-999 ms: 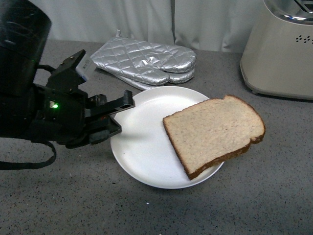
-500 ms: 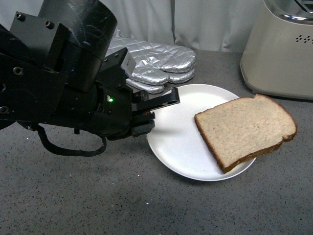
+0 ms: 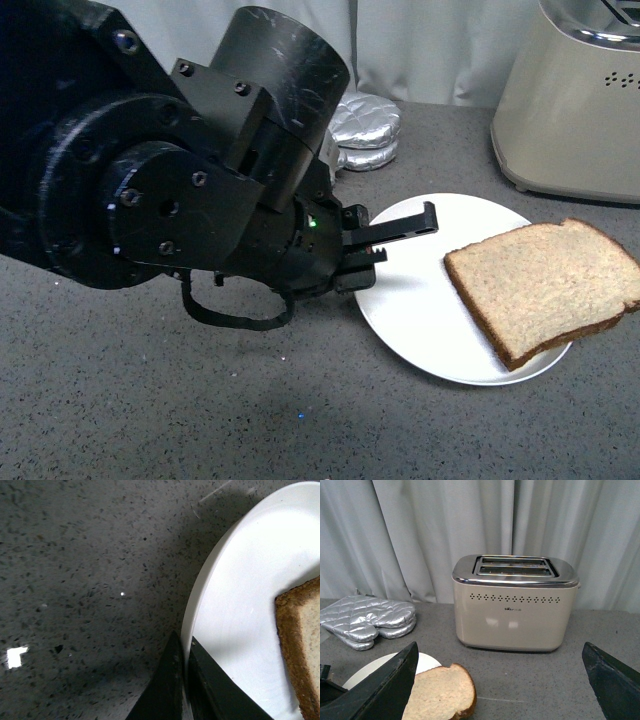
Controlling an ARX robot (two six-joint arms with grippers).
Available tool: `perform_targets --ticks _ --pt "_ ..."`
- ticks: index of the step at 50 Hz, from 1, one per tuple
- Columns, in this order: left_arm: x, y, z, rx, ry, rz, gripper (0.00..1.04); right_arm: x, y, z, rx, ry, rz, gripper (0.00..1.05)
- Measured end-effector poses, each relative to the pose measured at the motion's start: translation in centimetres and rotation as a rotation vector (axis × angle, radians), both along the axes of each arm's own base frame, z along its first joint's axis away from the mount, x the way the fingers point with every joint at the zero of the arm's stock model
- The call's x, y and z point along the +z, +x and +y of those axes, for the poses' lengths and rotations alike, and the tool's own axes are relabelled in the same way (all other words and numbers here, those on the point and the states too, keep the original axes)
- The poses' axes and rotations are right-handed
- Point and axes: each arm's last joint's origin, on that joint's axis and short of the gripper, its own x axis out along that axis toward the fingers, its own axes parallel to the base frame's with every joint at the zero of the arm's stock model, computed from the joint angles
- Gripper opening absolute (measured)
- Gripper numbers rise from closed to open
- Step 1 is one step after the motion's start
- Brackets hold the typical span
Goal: Put bread into toaster
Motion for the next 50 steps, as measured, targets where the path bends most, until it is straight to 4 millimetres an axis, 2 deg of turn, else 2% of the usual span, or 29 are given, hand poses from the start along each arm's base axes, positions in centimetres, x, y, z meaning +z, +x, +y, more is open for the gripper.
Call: perform_targets --ticks 19,31,50 --pt "-0.5 1.4 -2.6 -0.008 -0.008 0.01 0.04 0.0 0.0 0.0 0.0 0.0 0.0 0.95" --pt "-0.8 2.3 -3.5 -0.003 -0.015 0.019 0.04 0.0 0.0 0.0 0.0 0.0 0.0 0.95" --pt "-1.1 2.6 -4.8 -0.017 -0.014 0.027 0.04 0.0 0.0 0.0 0.0 0.0 0.0 0.95"
